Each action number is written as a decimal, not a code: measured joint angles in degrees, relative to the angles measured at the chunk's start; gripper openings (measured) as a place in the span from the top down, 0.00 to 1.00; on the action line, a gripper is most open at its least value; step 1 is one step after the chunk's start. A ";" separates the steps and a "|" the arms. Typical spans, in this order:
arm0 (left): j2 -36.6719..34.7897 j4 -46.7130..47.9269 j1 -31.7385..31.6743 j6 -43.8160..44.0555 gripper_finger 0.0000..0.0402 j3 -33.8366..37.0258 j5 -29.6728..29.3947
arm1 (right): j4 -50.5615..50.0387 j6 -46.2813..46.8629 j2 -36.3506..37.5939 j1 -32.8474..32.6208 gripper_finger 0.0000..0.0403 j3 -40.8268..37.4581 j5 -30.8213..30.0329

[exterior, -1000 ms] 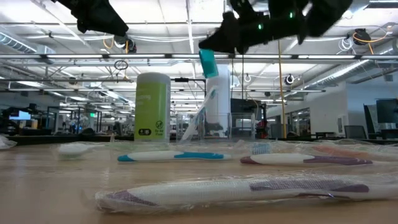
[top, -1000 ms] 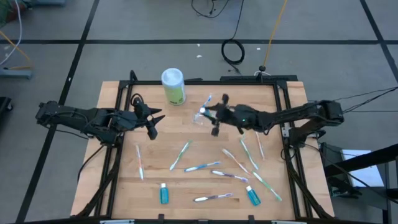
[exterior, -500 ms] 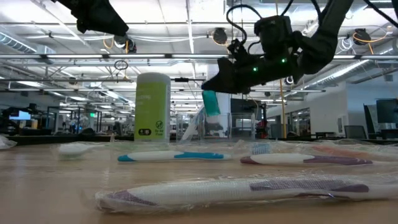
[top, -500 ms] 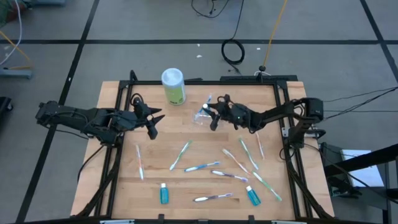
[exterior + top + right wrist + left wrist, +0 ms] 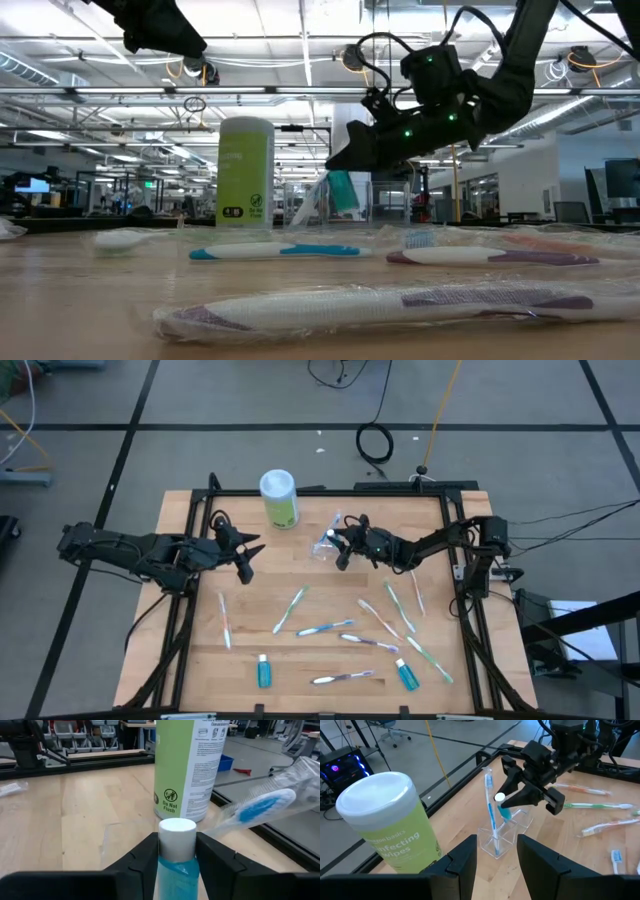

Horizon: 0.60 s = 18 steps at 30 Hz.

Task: Pick & Place toothbrushing station
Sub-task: Put the top blue mouthwash into the transparent organizer, then put the right orange toothbrush into the transparent organizer

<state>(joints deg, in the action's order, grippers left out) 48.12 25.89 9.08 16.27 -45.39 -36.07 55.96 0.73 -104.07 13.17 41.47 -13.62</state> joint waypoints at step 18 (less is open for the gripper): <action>0.00 0.02 0.02 0.00 0.63 0.00 0.00 | -0.96 -2.99 2.66 0.00 0.57 0.02 0.15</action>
<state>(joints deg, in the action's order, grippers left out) 48.12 25.91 9.10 16.27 -45.39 -36.07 55.00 -2.26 -101.41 13.17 41.50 -13.48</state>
